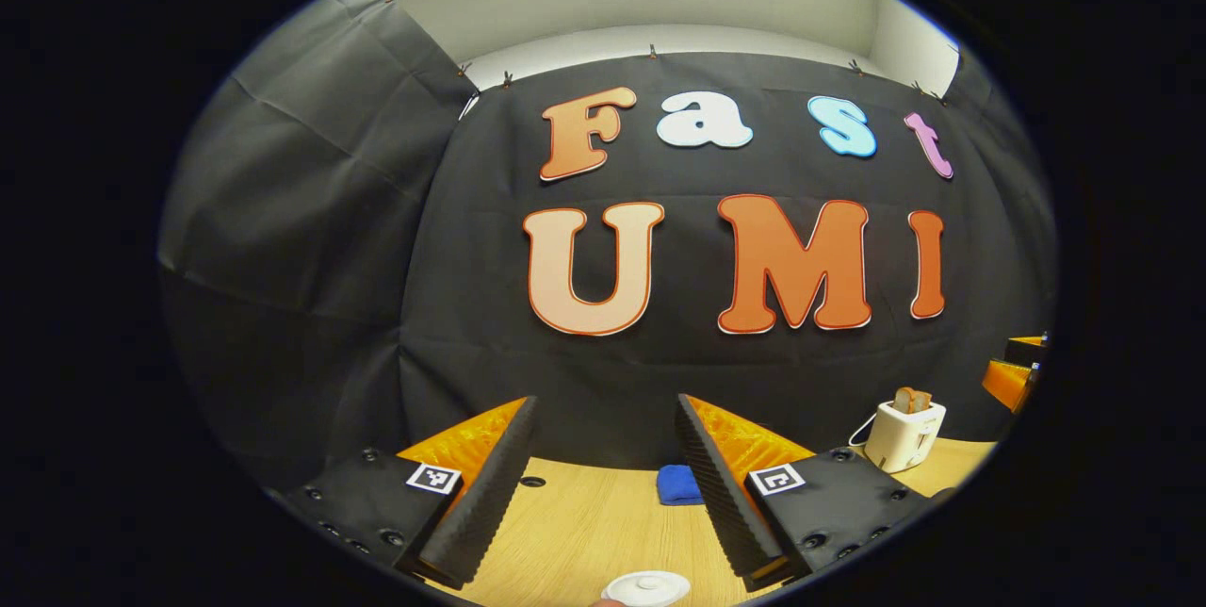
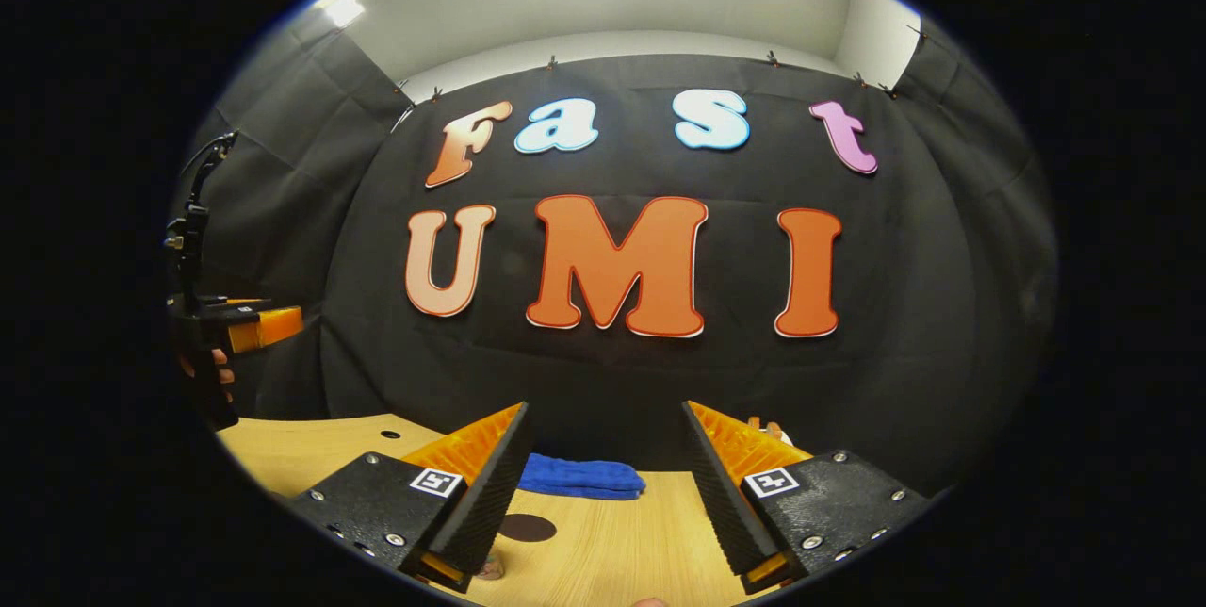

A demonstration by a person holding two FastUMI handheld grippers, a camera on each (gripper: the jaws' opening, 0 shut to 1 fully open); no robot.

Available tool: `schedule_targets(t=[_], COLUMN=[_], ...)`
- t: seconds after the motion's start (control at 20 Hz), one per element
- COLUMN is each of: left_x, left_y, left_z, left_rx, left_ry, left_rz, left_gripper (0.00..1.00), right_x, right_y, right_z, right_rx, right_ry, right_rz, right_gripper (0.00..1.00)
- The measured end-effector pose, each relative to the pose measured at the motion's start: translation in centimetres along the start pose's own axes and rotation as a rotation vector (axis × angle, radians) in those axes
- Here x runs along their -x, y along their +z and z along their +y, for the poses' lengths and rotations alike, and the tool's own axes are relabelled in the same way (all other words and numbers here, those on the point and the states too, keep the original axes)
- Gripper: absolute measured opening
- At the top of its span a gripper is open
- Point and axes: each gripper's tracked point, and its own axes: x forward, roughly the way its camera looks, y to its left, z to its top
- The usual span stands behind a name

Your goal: Open the teacup lid with one hand, grasp the water bottle and pour water into the teacup with the other hand; after pouring, place the water bottle on the coaster and then close the teacup lid.

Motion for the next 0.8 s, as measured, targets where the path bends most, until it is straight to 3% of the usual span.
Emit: schedule_targets(t=[0.8], left_x=[0.2], left_y=[-6.6], left_z=[-3.3], left_rx=[-0.09], left_ry=[-0.107], left_rz=[0.118], left_gripper=[0.96], right_x=[-0.2], right_y=[-4.2], right_z=[3.0], right_rx=[-0.051], right_ry=[0.088], right_rz=[0.066], right_gripper=[0.93])
